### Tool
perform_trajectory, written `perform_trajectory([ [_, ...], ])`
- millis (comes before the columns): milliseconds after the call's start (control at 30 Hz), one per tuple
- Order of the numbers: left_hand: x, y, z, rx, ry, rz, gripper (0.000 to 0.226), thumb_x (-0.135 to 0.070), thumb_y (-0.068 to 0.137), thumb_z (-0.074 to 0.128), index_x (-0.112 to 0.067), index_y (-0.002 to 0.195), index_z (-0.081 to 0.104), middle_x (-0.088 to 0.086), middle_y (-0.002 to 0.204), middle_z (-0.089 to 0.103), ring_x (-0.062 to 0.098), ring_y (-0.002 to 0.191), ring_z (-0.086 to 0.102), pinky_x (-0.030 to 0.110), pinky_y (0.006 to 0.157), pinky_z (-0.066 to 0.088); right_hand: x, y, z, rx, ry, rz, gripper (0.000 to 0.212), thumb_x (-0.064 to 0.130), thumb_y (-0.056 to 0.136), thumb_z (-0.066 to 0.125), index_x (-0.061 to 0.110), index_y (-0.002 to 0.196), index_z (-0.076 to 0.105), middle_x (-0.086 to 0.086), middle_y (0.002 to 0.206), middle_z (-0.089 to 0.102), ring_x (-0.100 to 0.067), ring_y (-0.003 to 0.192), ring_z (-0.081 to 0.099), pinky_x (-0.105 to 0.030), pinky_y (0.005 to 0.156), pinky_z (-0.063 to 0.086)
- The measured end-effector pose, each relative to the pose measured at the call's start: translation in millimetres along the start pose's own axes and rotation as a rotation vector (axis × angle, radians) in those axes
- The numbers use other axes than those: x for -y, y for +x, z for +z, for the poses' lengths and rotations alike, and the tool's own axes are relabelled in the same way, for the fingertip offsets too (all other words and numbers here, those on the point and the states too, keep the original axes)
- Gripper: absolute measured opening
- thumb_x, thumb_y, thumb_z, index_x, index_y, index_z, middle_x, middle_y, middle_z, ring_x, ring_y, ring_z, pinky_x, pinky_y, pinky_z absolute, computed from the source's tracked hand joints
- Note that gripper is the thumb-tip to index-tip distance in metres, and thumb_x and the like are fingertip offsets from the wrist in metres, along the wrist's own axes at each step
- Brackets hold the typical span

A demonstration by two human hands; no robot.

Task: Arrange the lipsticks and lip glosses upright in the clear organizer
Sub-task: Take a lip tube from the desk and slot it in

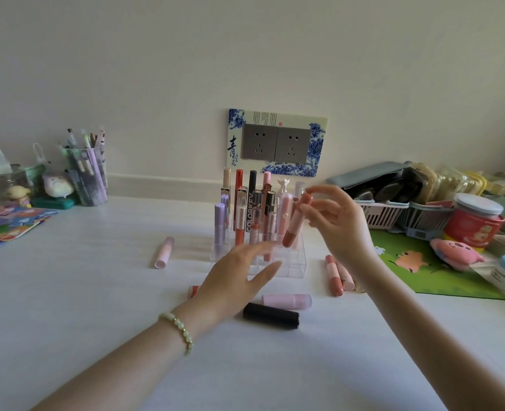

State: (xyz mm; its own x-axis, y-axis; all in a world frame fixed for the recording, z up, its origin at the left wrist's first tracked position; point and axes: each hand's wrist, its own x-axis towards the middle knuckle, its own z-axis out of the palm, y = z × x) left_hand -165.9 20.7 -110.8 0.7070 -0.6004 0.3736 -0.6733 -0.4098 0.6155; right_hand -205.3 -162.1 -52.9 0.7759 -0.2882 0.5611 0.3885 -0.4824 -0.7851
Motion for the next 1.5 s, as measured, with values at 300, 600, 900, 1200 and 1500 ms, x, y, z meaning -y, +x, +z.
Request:
perform_trajectory([
  [300, 19.5, -1.4, 1.7, 0.106, 0.296, 0.077, 0.050, -0.054, 0.094, 0.035, -0.032, 0.139, 0.041, -0.016, 0.144, 0.042, 0.001, 0.134, 0.031, 0.018, 0.108, 0.020, -23.0, 10.3, 15.4, -0.045, -0.141, -0.033, 0.024, 0.012, 0.084, 0.067, 0.027, 0.100, 0.059, 0.013, 0.086, 0.068, 0.001, 0.081, 0.066, -0.007, 0.070, 0.049],
  [600, 20.2, -0.4, 3.4, 0.087, 0.296, 0.115, 0.049, -0.051, 0.095, 0.036, -0.028, 0.139, 0.042, -0.014, 0.141, 0.045, 0.002, 0.132, 0.034, 0.018, 0.106, 0.023, -35.5, 6.0, 25.4, -0.001, -0.167, -0.023, 0.020, 0.009, 0.083, 0.067, 0.022, 0.098, 0.062, 0.005, 0.098, 0.066, -0.012, 0.080, 0.068, -0.017, 0.071, 0.054],
  [900, 20.0, 0.3, 3.8, 0.085, 0.295, 0.118, 0.052, -0.054, 0.094, 0.034, -0.028, 0.139, 0.043, -0.012, 0.141, 0.046, 0.003, 0.131, 0.036, 0.021, 0.107, 0.027, -42.8, 6.3, 29.4, 0.004, -0.252, -0.051, 0.012, 0.011, 0.084, 0.065, 0.018, 0.094, 0.065, 0.001, 0.098, 0.066, -0.011, 0.079, 0.064, -0.012, 0.064, 0.049],
  [1200, 19.7, 0.1, 3.8, 0.080, 0.297, 0.109, 0.050, -0.052, 0.095, 0.036, -0.028, 0.138, 0.043, -0.012, 0.141, 0.046, 0.004, 0.131, 0.037, 0.021, 0.106, 0.027, -44.5, 8.4, 31.2, -0.023, -0.278, -0.052, 0.014, 0.012, 0.085, 0.065, 0.018, 0.097, 0.065, 0.007, 0.087, 0.069, -0.007, 0.079, 0.064, -0.016, 0.067, 0.051],
  [1500, 18.5, 0.1, 3.0, 0.092, 0.303, 0.111, 0.050, -0.052, 0.095, 0.034, -0.028, 0.138, 0.043, -0.013, 0.141, 0.046, 0.002, 0.131, 0.036, 0.019, 0.105, 0.025, -45.9, 8.1, 31.4, -0.013, -0.295, -0.025, 0.015, 0.015, 0.085, 0.066, 0.022, 0.098, 0.065, 0.007, 0.089, 0.069, -0.007, 0.080, 0.064, -0.020, 0.068, 0.051],
])
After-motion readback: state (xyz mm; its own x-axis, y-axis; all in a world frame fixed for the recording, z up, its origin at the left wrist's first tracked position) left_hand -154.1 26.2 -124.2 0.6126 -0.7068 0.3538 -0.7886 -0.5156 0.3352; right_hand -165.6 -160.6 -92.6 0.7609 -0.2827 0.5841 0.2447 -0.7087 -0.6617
